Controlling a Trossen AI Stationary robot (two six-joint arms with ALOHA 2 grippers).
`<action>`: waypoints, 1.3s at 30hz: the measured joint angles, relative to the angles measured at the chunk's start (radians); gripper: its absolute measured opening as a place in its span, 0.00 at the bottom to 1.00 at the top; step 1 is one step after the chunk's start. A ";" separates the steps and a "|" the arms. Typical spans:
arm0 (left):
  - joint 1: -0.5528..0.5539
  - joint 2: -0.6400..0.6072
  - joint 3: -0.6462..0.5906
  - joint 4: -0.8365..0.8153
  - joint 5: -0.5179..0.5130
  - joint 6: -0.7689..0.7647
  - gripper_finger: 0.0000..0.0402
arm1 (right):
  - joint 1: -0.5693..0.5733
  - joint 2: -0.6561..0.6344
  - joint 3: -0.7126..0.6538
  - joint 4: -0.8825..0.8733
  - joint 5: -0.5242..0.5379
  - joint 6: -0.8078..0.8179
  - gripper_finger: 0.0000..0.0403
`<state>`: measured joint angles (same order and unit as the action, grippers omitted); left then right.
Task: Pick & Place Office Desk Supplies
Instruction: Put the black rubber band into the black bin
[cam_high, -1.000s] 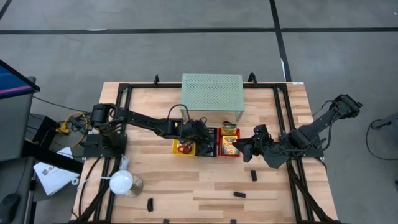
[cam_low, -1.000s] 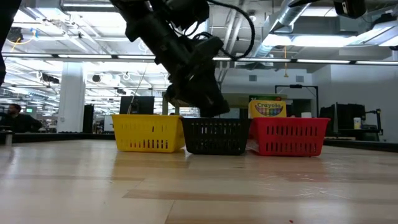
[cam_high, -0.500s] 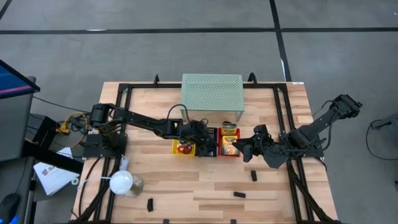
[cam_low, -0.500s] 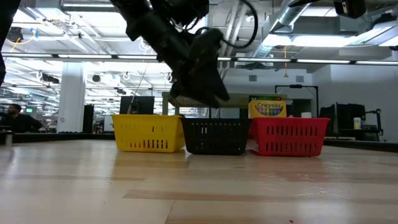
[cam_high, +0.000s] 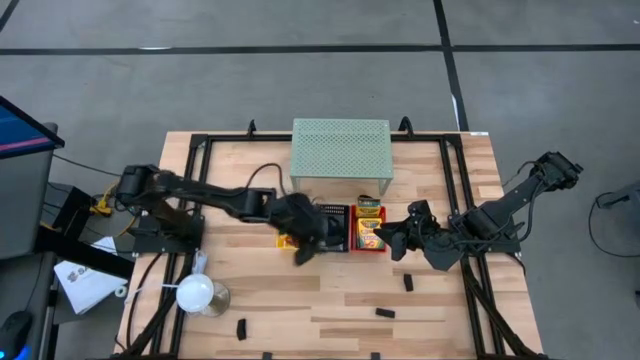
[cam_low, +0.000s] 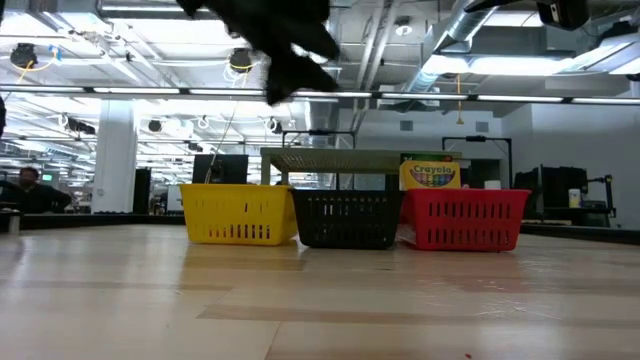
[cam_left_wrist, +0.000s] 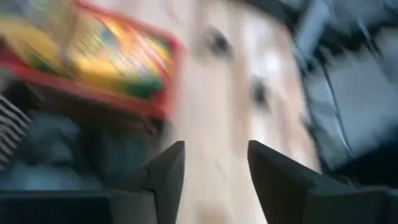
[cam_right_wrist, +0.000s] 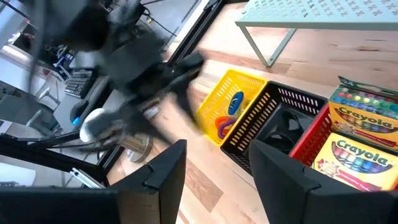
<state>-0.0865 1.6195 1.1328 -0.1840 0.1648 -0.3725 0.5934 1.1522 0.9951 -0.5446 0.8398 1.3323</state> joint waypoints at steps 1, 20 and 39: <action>-0.017 -0.020 -0.001 -0.049 0.036 0.005 0.44 | 0.000 0.000 0.000 -0.001 0.000 0.000 0.43; -0.362 -0.100 -0.002 -0.509 0.284 -0.082 0.91 | -0.013 0.000 0.000 0.000 -0.003 -0.050 0.43; -0.575 0.170 -0.002 -0.499 0.301 -0.104 0.96 | -0.011 0.000 0.000 -0.022 -0.008 -0.058 0.43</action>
<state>-0.6613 1.7898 1.1309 -0.6830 0.4654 -0.4761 0.5822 1.1522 0.9947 -0.5670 0.8314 1.2743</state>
